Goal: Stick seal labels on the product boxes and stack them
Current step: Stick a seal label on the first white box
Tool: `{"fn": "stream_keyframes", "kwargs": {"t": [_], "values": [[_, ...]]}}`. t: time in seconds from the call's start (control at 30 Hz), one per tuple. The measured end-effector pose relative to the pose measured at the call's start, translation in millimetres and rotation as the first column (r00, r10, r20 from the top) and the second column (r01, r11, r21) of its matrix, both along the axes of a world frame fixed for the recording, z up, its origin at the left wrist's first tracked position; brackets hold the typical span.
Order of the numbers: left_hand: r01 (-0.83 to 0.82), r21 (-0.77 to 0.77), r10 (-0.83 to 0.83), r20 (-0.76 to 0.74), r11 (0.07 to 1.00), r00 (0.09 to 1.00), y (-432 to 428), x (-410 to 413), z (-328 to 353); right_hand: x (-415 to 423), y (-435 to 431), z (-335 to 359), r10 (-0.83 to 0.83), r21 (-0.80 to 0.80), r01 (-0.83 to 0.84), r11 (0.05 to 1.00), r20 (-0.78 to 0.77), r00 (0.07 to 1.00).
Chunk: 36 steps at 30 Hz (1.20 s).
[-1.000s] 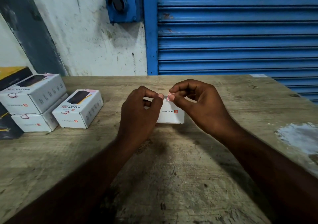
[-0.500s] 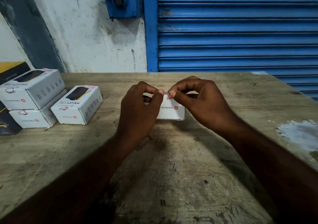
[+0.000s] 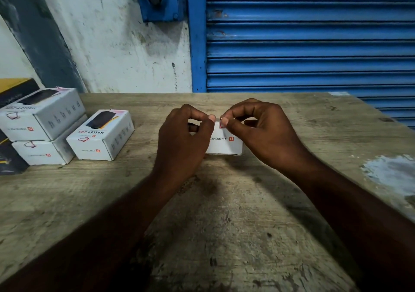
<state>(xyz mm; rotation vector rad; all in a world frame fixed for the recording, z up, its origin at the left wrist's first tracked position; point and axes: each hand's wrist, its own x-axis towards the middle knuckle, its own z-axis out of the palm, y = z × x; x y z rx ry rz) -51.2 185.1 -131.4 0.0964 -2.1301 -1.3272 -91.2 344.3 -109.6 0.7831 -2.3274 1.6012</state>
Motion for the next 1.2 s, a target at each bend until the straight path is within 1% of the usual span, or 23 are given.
{"fn": "stream_keyframes", "kwargs": {"t": [0.3,0.67,1.07,1.2], "values": [[0.001,0.000,-0.001,-0.008,1.000,1.000,0.4,-0.4,-1.1,1.6,-0.3,-1.0,-0.039,0.024,0.039,0.999,-0.024,0.999],[0.003,0.004,-0.003,-0.017,1.000,1.000,0.2,1.0,-2.1,0.2,-3.5,-7.1,-0.035,-0.011,0.035,0.999,0.002,0.999],[0.005,-0.039,-0.005,0.001,0.999,1.000,1.3,2.3,-2.8,2.5,-1.5,-4.5,-0.028,0.075,0.028,0.997,0.001,1.000],[0.004,-0.020,-0.004,0.013,1.000,1.000,2.2,1.8,-2.4,1.7,0.8,-2.4,-0.023,0.080,0.021,0.997,0.024,0.999]]}}
